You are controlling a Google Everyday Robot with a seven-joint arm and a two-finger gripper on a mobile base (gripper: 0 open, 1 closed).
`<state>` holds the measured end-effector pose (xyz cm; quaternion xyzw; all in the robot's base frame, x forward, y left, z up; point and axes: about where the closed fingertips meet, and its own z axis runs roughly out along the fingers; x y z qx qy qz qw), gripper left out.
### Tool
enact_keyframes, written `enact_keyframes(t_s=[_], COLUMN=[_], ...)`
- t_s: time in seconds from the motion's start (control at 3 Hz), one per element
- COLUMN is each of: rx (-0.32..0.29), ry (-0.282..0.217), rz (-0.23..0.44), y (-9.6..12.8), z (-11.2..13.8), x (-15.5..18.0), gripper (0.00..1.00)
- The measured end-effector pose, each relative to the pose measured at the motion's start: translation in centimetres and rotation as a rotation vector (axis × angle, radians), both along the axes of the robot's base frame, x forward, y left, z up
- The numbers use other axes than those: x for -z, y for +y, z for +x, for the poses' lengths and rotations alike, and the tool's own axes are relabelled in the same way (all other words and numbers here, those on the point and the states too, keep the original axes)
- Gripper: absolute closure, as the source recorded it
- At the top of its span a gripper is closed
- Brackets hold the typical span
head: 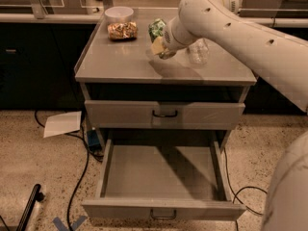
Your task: Pick green can from middle drawer and place on counter
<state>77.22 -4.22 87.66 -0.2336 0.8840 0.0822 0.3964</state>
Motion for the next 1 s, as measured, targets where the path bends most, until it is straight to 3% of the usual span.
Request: enact_keyframes(t_s=[0.67,1.0], rx=[0.0,0.0], ry=[0.0,0.0], rz=[0.0,0.0], y=[0.01,0.01], z=[0.0,0.0], x=[0.01,0.01], gripper=[0.11,0.0])
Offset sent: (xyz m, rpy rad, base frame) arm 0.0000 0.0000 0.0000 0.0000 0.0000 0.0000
